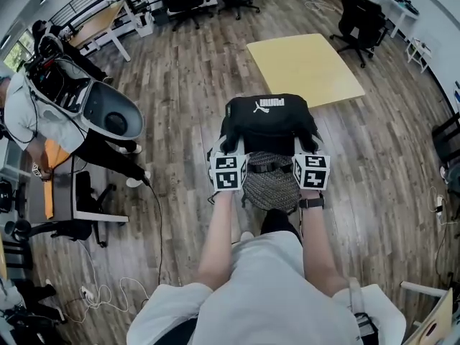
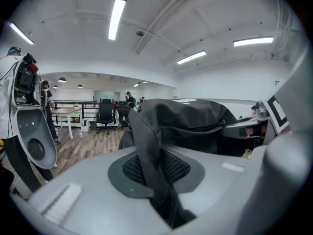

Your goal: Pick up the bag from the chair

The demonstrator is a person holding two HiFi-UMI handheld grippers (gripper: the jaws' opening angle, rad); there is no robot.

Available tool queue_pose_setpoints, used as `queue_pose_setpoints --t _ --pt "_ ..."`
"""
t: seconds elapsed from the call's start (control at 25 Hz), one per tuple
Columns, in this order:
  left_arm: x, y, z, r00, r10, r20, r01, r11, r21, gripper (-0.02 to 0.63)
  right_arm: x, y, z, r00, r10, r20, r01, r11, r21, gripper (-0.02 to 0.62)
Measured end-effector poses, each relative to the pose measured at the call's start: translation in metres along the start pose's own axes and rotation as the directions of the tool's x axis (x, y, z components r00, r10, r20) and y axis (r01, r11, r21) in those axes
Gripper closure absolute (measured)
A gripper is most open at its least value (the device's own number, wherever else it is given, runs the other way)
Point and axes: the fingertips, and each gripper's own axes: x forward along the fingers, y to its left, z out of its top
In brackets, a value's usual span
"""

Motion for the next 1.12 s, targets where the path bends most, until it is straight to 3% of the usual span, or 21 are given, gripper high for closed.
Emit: queue_pose_setpoints --t 0.64,1.12 --pt "-0.046 -0.008 0.087 0.981 -0.010 0.192 0.007 1.000 0.016 0.551 -0.052 0.001 0.085 0.978 -0.024 0.209 0.028 0.999 -0.017 0.541" --pt "-0.087 -0.022 0.139 0.945 -0.002 0.328 -0.020 0.998 0.065 0.552 -0.094 0.002 0.131 0.942 -0.040 0.334 0.053 0.998 -0.032 0.543"
